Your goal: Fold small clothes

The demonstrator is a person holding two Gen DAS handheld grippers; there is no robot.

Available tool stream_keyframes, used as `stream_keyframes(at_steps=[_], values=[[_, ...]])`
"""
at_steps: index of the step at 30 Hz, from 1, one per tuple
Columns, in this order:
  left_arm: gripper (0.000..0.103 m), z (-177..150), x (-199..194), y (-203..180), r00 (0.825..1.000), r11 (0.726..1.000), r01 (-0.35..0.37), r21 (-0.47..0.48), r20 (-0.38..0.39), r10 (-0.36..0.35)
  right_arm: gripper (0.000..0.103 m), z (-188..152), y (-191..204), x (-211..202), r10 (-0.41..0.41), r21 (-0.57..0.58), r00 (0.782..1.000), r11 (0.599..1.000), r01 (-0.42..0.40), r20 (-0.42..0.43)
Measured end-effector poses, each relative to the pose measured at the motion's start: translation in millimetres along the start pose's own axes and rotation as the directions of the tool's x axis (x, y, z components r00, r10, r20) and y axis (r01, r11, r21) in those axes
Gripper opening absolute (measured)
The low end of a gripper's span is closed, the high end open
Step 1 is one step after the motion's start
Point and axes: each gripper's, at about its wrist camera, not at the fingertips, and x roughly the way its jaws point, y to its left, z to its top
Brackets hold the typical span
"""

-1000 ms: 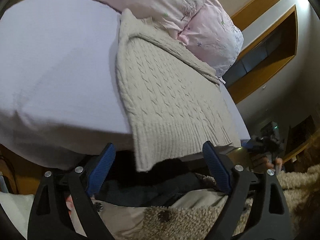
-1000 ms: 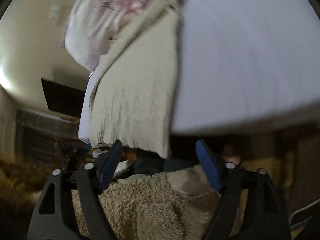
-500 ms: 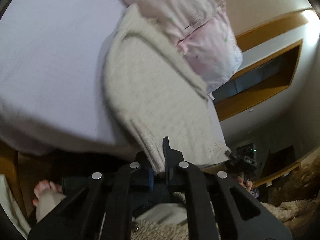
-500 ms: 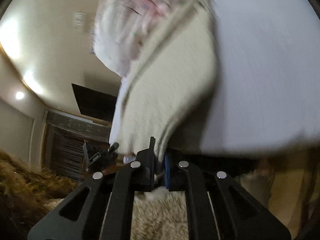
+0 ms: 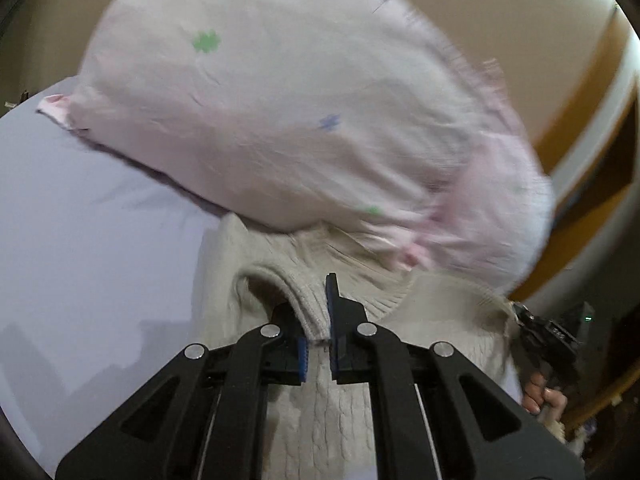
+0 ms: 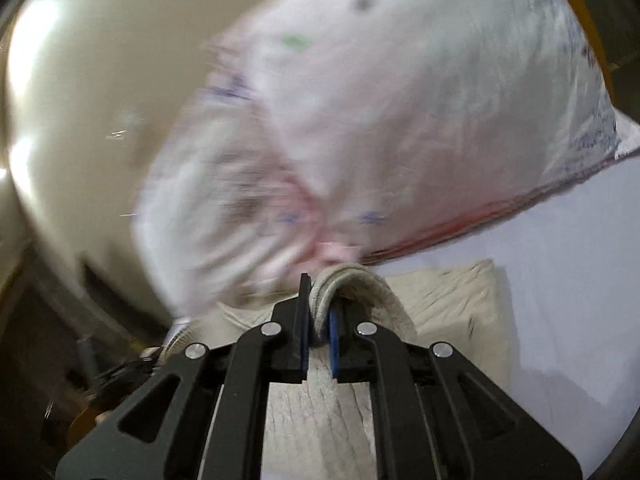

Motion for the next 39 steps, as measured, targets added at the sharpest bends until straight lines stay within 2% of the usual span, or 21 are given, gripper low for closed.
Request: stream_keyframes(at_steps=[2,4,7,9,10,11,12,13,14,17,19,22,25,26,27,28,30,32,35,36,39], values=[[0.007,5.8,39.2,2.4,0.997,0.998,-0.061,-0.012,-0.053,0.060,0.007,0.4,-15.1,30.3,-0.098,0.040,0.995,0.994,0.099,-0.033],[0.007,6.3,57.0,5.3,0.993,0.996,-0.089,-0.027,-0.083,0.086,0.007,-1.2,-31.5,52.4,-0.144,0.097,0.988,0.984,0.149,-0.055],[0.007,6.5,56.2,18.2,0.994,0.995,-0.049,-0.084,-0.106,0.040,0.009,-4.6,-46.0,65.3,-0.178,0.153,0.981,0.970,0.187,-0.075],[0.014,10.7,47.4,25.2,0.993,0.993,-0.012,-0.119,-0.121,-0.003,0.017,-5.5,-46.2,67.4,-0.205,0.142,0.977,0.967,0.213,-0.065],[0.031,14.8,42.5,28.3,0.993,0.991,0.005,-0.133,-0.120,-0.021,0.034,-7.0,-44.3,66.0,-0.208,0.138,0.977,0.967,0.213,-0.054],[0.060,15.3,31.3,32.1,0.995,0.990,0.007,-0.139,-0.096,-0.020,0.051,-8.6,-41.6,62.4,-0.213,0.133,0.977,0.967,0.215,-0.030],[0.073,16.2,18.3,34.3,0.998,0.990,0.001,-0.138,-0.055,-0.009,0.087,-12.1,-35.4,53.7,-0.242,0.119,0.970,0.964,0.238,0.026],[0.087,15.4,4.8,36.5,1.000,0.991,-0.008,-0.135,-0.007,0.008,0.100,-15.2,-29.6,42.3,-0.281,0.101,0.954,0.957,0.271,0.100],[0.088,12.0,-7.7,39.4,0.999,0.991,-0.020,-0.129,0.028,0.024,0.100,-16.8,-24.8,34.3,-0.292,0.084,0.944,0.956,0.282,0.150],[0.087,-2.6,-17.1,54.9,0.999,0.986,-0.034,-0.163,-0.028,0.030,0.100,-16.0,-10.8,15.8,-0.254,-0.016,0.940,0.964,0.265,0.228],[0.081,-15.4,-13.9,63.2,0.996,0.981,-0.042,-0.188,-0.082,0.027,0.100,-18.4,-14.7,10.0,-0.243,-0.032,0.939,0.966,0.258,0.244],[0.076,-31.5,-8.8,72.5,0.990,0.977,-0.057,-0.204,-0.138,0.029,0.100,-21.4,-28.4,10.4,-0.214,-0.014,0.958,0.975,0.220,0.194],[0.072,-40.2,-7.1,67.3,0.993,0.981,-0.034,-0.189,-0.122,0.011,0.100,-17.4,-27.7,25.3,-0.198,0.012,0.967,0.980,0.199,0.163],[0.061,-43.5,-3.8,63.2,0.991,0.981,-0.015,-0.191,-0.135,-0.011,0.100,-16.9,-26.6,23.3,-0.186,0.019,0.970,0.982,0.185,0.158],[0.055,-46.9,0.7,59.7,0.988,0.979,0.007,-0.205,-0.148,-0.038,0.100,-16.5,-27.5,22.0,-0.170,0.027,0.973,0.985,0.168,0.153],[0.054,-50.8,1.8,52.9,0.992,0.979,-0.009,-0.202,-0.126,-0.017,0.100,-15.3,-27.7,20.7,-0.155,0.032,0.977,0.988,0.152,0.148],[0.021,-55.1,14.8,41.6,0.986,0.976,-0.002,-0.218,-0.166,-0.035,0.100,-12.3,-29.1,18.6,-0.135,0.042,0.981,0.991,0.130,0.140],[0.017,-55.1,12.7,37.3,0.982,0.955,0.050,-0.291,-0.157,-0.100,0.100,-9.6,-32.1,14.2,-0.118,0.052,0.983,0.992,0.111,0.140],[0.016,-37.9,3.7,-3.8,0.975,0.951,0.171,-0.258,-0.096,-0.201,0.100,-1.9,-39.6,-0.7,-0.093,0.082,0.982,0.993,0.080,0.167],[0.016,-32.5,3.7,-20.4,0.967,0.946,0.217,-0.242,-0.082,-0.243,0.100,1.5,-43.7,-8.4,-0.083,0.097,0.980,0.993,0.066,0.183],[0.016,-21.4,27.2,-99.0,0.911,0.908,0.384,-0.166,-0.093,-0.402,0.100,9.1,-53.8,-26.4,-0.069,0.129,0.971,0.991,0.040,0.229]])
